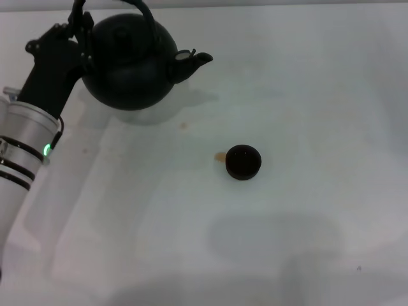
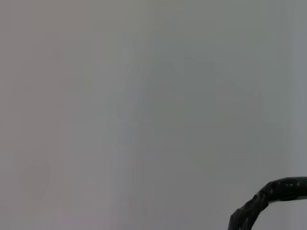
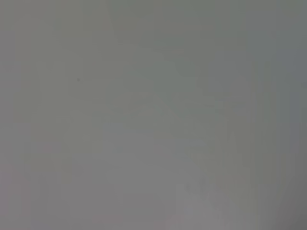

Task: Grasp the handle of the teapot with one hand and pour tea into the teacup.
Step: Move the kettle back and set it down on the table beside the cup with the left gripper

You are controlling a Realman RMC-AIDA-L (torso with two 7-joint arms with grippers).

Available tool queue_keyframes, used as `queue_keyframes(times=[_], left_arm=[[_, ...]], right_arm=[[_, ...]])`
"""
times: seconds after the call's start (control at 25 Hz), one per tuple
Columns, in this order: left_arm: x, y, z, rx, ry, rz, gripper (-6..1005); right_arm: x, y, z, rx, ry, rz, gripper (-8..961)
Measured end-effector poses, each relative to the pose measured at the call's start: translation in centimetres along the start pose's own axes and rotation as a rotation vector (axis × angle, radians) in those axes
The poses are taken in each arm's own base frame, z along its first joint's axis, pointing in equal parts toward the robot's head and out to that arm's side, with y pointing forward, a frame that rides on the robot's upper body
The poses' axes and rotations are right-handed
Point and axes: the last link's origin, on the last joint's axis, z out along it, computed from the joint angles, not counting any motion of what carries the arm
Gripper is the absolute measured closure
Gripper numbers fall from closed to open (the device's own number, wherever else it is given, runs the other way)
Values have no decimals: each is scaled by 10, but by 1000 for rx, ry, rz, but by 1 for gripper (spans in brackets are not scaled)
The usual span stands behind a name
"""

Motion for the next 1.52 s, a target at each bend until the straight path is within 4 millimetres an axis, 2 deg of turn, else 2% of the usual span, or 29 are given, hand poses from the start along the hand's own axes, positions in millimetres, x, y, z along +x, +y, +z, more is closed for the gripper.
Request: queue_keyframes(times=[0.16, 0.4, 0.44, 0.68, 0.84, 1.52], left_arm=[[-9, 7, -7, 33, -28, -33, 884], [-19, 19, -26, 108, -60, 6, 883], [-21, 20, -34, 134, -66, 1, 883], [-28, 16, -53, 204, -80, -28, 884], [-33, 20, -64, 221, -108, -20, 884], [-38, 31, -66, 156, -136, 12, 884]], right_arm=[[-2, 3, 4, -4, 1, 0, 114], [-4, 5, 10, -3, 6, -4, 114], [-6, 4, 13, 2, 9, -11, 114], [-9, 4, 18, 4, 15, -20, 114], [-13, 3, 20, 5, 5, -28, 114], [-12, 1, 20, 10, 14, -37, 114]])
